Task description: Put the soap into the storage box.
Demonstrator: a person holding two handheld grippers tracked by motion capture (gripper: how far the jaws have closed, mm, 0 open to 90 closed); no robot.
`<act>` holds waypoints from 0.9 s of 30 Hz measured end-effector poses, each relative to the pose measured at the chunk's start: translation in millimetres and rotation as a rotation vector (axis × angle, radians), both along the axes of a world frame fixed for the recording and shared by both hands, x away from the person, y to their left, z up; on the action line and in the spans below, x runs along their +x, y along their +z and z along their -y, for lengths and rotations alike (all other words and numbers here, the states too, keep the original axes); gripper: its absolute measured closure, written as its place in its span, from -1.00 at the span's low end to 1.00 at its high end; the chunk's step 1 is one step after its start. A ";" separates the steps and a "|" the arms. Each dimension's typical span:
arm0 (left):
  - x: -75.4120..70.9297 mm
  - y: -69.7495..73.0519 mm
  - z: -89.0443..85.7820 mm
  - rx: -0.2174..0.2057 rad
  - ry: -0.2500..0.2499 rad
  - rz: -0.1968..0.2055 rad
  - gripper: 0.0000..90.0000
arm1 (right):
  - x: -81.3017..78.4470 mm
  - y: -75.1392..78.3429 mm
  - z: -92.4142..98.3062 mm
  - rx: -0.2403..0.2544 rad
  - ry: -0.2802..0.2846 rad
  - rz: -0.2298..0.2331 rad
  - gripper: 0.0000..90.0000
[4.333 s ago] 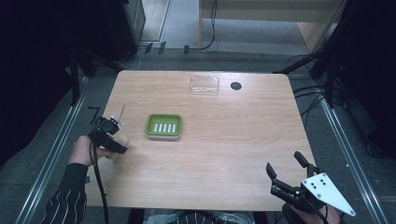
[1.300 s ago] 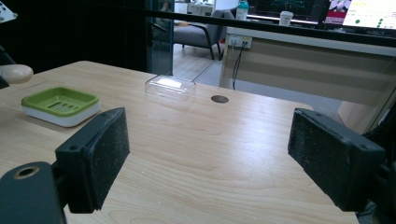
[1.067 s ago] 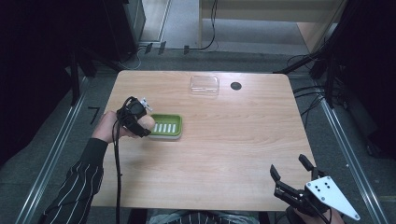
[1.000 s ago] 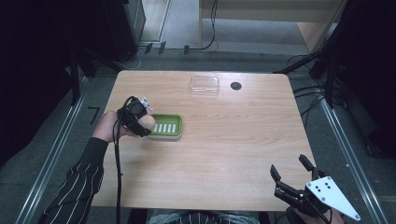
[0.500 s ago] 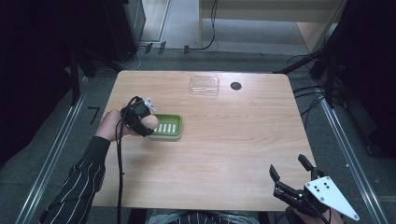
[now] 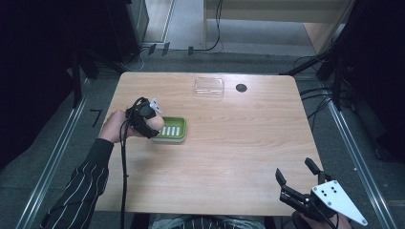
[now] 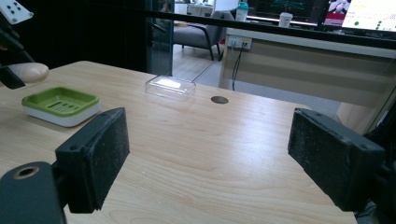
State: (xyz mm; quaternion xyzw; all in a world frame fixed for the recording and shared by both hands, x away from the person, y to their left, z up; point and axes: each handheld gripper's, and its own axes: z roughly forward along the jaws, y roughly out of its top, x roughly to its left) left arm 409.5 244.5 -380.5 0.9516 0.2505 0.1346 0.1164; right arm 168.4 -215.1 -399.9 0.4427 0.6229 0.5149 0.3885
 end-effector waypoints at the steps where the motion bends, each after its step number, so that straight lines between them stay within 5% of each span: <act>1: -0.1 0.2 0.3 0.004 -0.005 0.004 -0.26 | 0.1 0.0 0.0 -0.001 0.000 0.001 -0.71; 27: 14.2 -9.0 18.3 -0.001 -0.138 0.030 -0.26 | 0.6 0.0 -0.3 -0.002 0.000 -0.001 -0.71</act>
